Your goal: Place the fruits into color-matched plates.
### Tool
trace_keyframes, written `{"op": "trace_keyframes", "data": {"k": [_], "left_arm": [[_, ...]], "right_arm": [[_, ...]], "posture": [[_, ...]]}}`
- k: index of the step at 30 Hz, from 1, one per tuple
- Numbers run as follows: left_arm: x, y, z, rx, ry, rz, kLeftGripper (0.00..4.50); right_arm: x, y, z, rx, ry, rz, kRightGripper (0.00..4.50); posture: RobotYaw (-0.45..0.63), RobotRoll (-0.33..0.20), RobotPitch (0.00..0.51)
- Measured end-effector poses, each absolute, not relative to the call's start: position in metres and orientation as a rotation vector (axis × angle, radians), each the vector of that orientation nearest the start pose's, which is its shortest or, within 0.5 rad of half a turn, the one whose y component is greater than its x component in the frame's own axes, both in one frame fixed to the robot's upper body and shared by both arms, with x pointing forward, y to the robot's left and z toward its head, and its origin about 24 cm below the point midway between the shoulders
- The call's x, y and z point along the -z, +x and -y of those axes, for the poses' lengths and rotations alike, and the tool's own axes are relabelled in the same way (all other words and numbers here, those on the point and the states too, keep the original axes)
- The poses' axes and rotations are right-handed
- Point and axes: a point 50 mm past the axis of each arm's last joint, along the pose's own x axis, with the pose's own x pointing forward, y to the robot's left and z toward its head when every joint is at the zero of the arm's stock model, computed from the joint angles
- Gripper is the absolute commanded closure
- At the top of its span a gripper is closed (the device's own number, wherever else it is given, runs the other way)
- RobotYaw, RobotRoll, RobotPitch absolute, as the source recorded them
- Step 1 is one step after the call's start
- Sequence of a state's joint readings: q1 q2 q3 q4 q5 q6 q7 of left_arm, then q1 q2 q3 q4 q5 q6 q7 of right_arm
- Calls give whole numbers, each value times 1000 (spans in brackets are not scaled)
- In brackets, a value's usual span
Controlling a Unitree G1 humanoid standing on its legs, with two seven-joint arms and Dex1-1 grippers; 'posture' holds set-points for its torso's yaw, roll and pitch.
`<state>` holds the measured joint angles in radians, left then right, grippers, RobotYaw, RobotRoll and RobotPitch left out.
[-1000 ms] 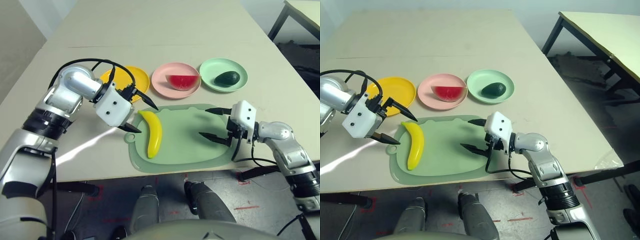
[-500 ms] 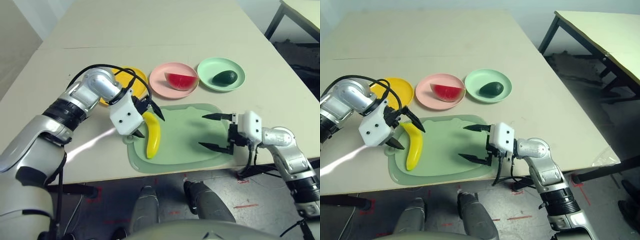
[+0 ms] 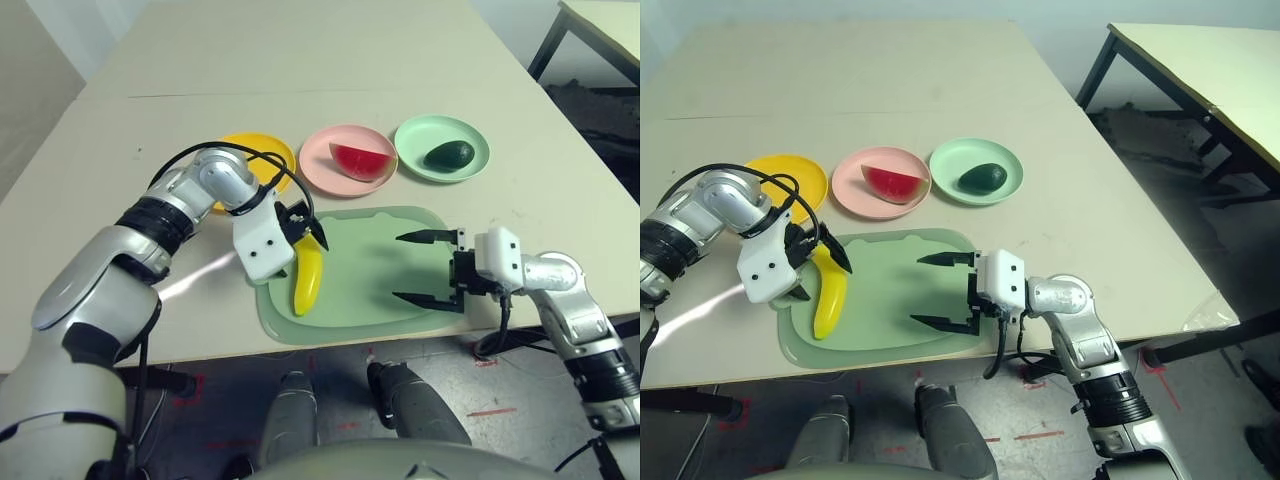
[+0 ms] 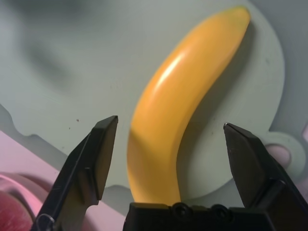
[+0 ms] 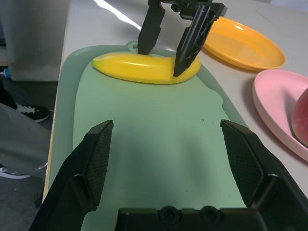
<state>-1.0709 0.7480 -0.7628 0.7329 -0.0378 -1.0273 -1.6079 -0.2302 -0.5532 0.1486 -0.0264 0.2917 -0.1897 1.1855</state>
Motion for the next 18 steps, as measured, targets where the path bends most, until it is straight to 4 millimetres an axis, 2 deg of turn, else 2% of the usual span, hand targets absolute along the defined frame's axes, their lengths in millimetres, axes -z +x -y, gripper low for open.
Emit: {"op": "trace_keyframes", "data": {"k": [5,7,12,18], "left_arm": [[-169,321,-166,1954,1708,-11,2477],[-169,322,-167,1945,1701,-19,2901],[-175,323,-168,1909,1663,-21,2903],[-210,331,-183,1731,1619,-24,2903]], "right_arm": [[-111,249,158,-1362,-463,177,0],[-111,249,158,-1361,-472,174,0],[-111,249,156,-1365,-478,178,0],[-112,250,155,-1369,-483,189,0]], "posture": [[-188,0,173],[-180,0,172],[-168,0,171],[-152,0,174]]}}
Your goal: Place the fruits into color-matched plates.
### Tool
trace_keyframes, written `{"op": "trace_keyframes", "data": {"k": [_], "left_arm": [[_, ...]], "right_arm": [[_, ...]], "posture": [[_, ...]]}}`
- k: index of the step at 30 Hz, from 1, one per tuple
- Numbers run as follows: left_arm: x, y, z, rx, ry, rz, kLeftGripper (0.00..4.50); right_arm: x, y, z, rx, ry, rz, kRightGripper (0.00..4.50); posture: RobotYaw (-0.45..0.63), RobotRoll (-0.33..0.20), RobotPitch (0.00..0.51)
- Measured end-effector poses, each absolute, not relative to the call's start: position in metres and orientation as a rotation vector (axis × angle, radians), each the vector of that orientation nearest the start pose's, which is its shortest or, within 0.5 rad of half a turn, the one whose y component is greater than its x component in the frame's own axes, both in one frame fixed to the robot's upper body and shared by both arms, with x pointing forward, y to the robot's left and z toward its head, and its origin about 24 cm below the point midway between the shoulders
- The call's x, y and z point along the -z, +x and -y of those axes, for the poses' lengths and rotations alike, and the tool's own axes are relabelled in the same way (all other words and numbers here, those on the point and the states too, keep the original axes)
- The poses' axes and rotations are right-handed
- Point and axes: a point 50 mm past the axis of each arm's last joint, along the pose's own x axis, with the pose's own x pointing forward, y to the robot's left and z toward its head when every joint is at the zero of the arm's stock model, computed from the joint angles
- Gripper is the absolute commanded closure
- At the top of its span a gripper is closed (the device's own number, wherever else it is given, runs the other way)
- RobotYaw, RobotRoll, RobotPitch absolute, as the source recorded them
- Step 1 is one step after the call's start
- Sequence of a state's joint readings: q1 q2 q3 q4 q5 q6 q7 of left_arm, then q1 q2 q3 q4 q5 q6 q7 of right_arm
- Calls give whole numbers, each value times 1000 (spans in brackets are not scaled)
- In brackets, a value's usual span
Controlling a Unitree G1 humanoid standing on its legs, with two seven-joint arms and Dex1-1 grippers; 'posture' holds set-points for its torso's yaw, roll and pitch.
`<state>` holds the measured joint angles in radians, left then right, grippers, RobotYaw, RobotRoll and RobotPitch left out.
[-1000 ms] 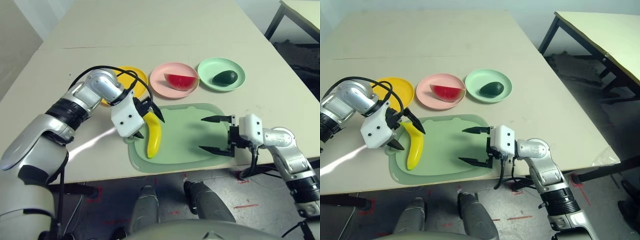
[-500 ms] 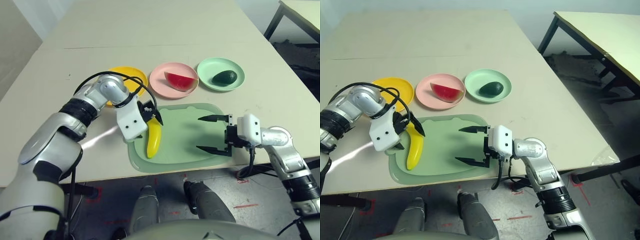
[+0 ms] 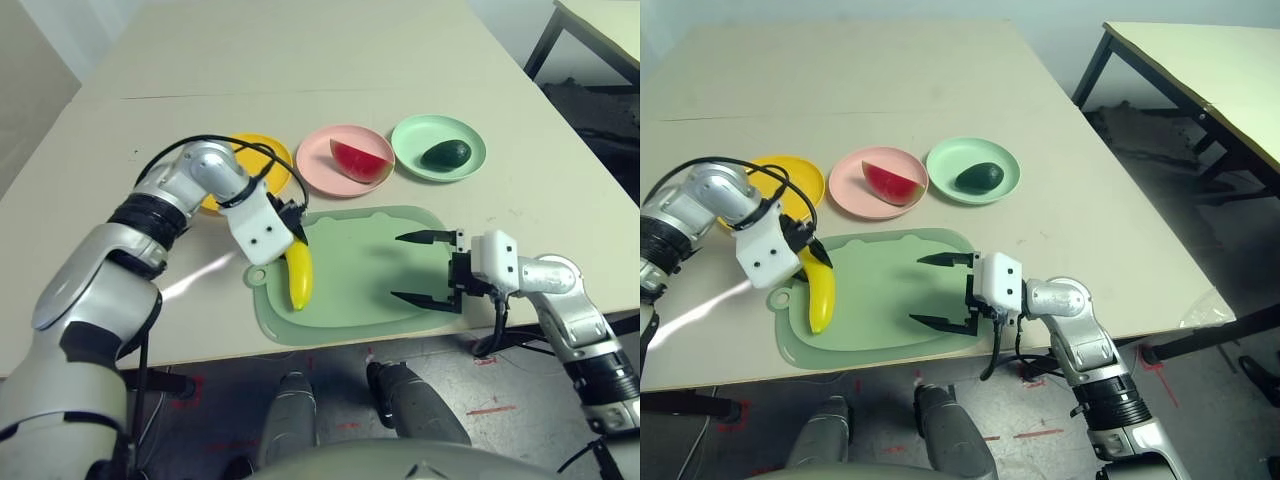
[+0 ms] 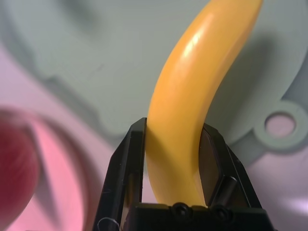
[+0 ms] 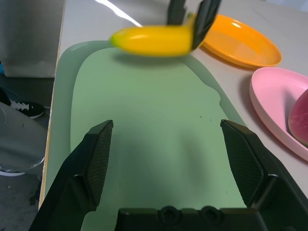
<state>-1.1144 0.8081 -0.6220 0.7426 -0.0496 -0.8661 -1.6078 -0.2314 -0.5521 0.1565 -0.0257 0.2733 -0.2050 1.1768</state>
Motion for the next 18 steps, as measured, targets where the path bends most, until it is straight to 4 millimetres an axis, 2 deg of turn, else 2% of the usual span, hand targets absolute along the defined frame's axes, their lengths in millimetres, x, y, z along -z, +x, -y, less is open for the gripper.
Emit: {"op": "trace_keyframes", "data": {"k": [3,6,8,18], "left_arm": [[-231,338,-191,1593,1631,-19,2903],[-257,344,-214,1380,1617,-56,2903],[-265,346,-227,1282,1614,-79,2903],[-236,354,-274,1008,1573,-266,2903]], "right_arm": [[-111,251,154,-1355,-463,194,0],[-111,255,147,-1280,-350,217,0],[-111,257,144,-1237,-303,213,0],[-107,248,139,-1184,-251,205,0]], "posture": [[-143,0,177],[-130,0,179],[-124,0,180],[-123,0,182]]}}
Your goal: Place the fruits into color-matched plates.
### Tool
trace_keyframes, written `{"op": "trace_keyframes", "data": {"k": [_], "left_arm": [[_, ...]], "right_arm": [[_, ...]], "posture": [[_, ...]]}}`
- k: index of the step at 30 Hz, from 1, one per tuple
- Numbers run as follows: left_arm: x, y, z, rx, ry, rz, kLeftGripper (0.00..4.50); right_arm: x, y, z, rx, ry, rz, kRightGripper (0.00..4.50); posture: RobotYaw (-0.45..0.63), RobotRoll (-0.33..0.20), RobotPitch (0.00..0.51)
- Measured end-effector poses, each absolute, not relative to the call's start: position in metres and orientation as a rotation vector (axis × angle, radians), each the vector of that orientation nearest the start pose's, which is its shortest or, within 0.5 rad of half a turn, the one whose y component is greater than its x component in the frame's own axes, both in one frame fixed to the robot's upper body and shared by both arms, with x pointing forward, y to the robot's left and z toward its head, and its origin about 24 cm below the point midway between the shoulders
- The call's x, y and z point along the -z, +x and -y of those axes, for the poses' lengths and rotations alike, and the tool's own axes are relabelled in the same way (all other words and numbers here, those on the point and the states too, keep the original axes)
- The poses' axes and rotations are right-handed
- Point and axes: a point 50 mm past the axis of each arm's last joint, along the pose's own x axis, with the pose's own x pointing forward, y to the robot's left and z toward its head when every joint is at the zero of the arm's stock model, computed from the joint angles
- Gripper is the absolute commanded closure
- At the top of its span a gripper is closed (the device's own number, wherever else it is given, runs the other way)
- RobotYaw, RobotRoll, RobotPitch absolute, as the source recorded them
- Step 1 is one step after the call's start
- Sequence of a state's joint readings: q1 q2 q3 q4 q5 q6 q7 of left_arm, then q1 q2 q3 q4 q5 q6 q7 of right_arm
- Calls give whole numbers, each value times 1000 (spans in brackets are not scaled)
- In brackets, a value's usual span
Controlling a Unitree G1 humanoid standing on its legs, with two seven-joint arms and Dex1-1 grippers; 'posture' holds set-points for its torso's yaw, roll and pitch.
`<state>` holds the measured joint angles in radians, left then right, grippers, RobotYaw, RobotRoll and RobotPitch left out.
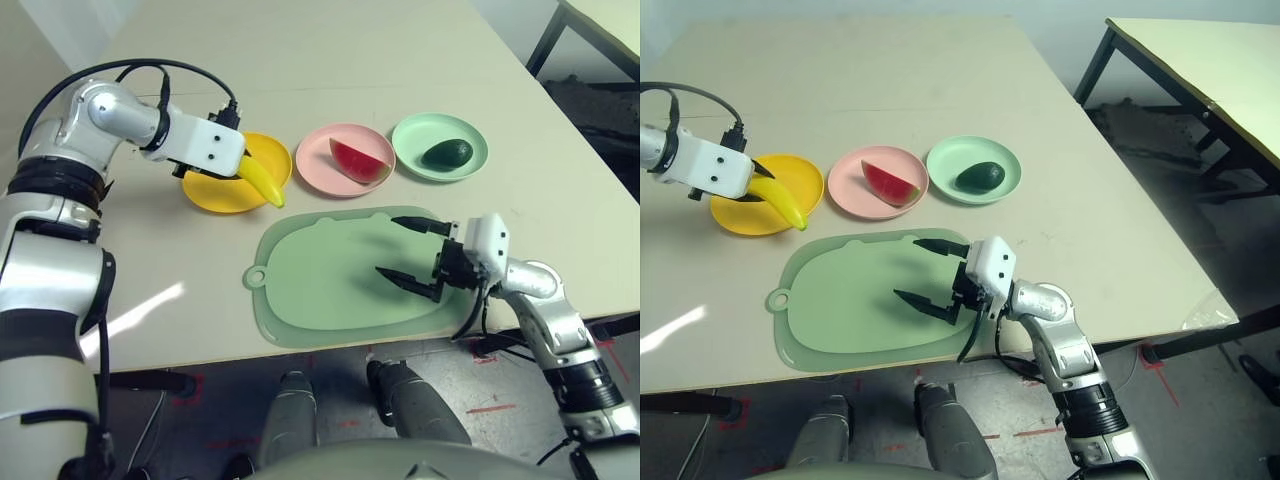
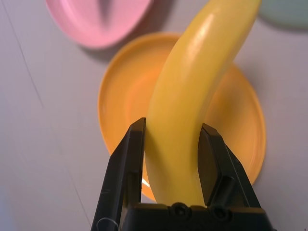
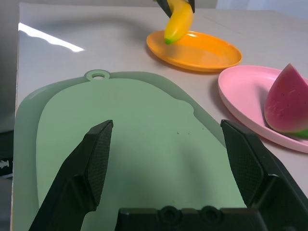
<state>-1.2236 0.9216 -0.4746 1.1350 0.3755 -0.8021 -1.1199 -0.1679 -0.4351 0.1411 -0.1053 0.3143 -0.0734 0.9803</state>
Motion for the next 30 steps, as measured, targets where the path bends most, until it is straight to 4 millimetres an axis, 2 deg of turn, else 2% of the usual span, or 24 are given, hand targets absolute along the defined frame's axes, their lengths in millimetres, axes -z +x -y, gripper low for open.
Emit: {"op": "trace_keyframes", "data": {"k": [5,10,12,21,30], "left_arm": [[-224,359,-286,865,1583,-258,2903],[-202,365,-280,802,1571,-197,2903],[-199,367,-279,777,1578,-182,2903],[-188,367,-281,766,1594,-200,17],[-193,366,-279,770,1567,-147,17]], "right_arm": [[-105,247,140,-1160,-242,185,0],[-105,247,142,-1145,-251,181,0],[-105,247,142,-1139,-251,180,0],[-104,245,145,-1124,-258,162,0],[-104,251,147,-1098,-266,156,0]], "posture": [[-140,0,180],[-151,0,184],[-153,0,185],[-153,0,188],[-150,0,186]]}}
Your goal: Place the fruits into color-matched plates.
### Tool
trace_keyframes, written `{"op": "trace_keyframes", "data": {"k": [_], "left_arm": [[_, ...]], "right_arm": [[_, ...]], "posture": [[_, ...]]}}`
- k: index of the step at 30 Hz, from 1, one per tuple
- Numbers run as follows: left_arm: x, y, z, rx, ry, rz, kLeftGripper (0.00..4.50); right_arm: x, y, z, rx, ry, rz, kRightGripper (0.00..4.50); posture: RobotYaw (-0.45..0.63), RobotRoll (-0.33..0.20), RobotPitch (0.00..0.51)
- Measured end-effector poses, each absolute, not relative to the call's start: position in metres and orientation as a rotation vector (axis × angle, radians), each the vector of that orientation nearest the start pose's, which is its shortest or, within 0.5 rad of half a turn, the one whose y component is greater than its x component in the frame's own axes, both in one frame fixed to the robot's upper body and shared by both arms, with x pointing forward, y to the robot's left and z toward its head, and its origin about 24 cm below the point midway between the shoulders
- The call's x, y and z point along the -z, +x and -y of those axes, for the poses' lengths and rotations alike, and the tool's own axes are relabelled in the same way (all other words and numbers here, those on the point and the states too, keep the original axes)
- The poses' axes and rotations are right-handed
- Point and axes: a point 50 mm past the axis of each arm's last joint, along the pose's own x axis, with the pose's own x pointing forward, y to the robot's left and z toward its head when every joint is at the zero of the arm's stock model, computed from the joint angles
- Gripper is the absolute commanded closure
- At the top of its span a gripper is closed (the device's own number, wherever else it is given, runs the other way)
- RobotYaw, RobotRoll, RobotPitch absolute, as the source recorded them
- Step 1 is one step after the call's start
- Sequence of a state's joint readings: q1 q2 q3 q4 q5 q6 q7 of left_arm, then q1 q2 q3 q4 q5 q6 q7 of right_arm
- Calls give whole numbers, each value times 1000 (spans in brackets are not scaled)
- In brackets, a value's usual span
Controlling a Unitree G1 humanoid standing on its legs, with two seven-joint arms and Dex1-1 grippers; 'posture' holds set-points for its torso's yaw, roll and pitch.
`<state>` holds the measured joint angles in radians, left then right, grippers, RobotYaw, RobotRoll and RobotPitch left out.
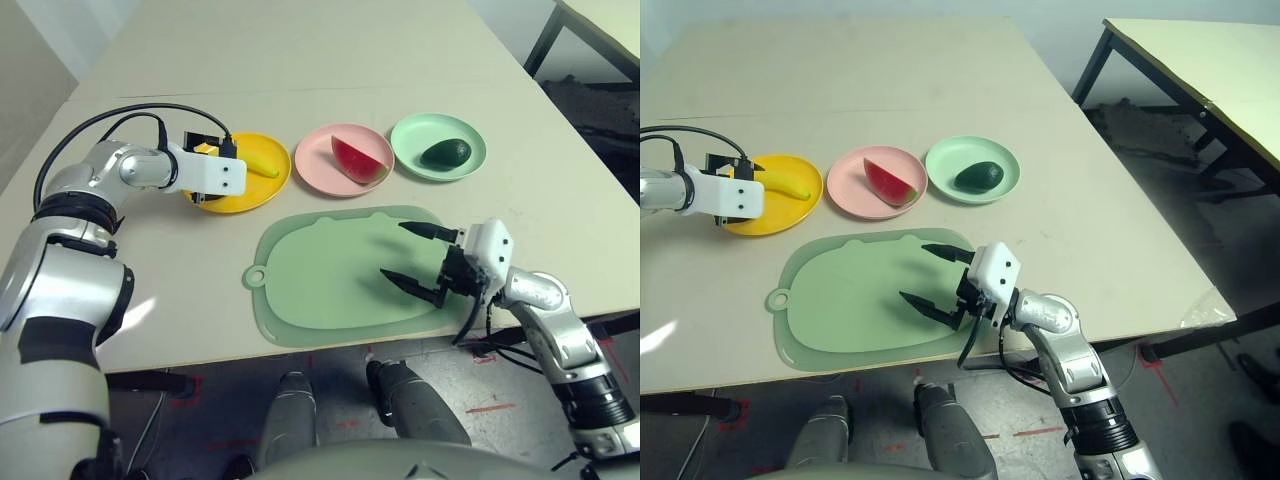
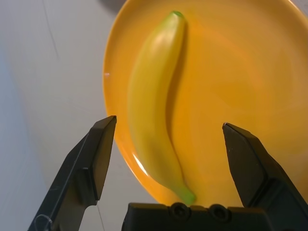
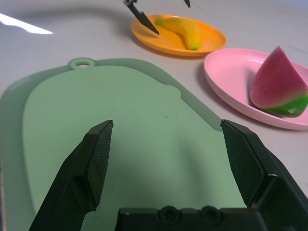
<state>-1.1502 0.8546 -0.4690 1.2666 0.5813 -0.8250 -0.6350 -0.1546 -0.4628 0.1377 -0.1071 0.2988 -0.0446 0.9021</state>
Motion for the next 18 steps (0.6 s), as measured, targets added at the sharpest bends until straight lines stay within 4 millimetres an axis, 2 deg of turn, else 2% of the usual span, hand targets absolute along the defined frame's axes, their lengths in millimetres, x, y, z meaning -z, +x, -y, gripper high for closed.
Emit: {"op": "trace_keyframes", "data": {"k": [3,7,11,14,18], "left_arm": [[-207,366,-276,738,1449,-44,17],[-220,363,-267,709,1187,140,17],[-210,353,-263,694,914,230,17],[-198,334,-261,614,663,271,17],[-183,302,-260,416,365,294,17]], "right_arm": [[-104,257,156,-1033,-264,150,0],[-107,268,176,-888,-271,160,0],[-106,276,200,-739,-287,154,0],[-106,282,225,-599,-282,146,0],[-104,283,255,-461,-293,136,0]], "posture": [[-157,0,187],[-153,0,189],[-141,0,195],[-131,0,206],[-134,0,223]]}}
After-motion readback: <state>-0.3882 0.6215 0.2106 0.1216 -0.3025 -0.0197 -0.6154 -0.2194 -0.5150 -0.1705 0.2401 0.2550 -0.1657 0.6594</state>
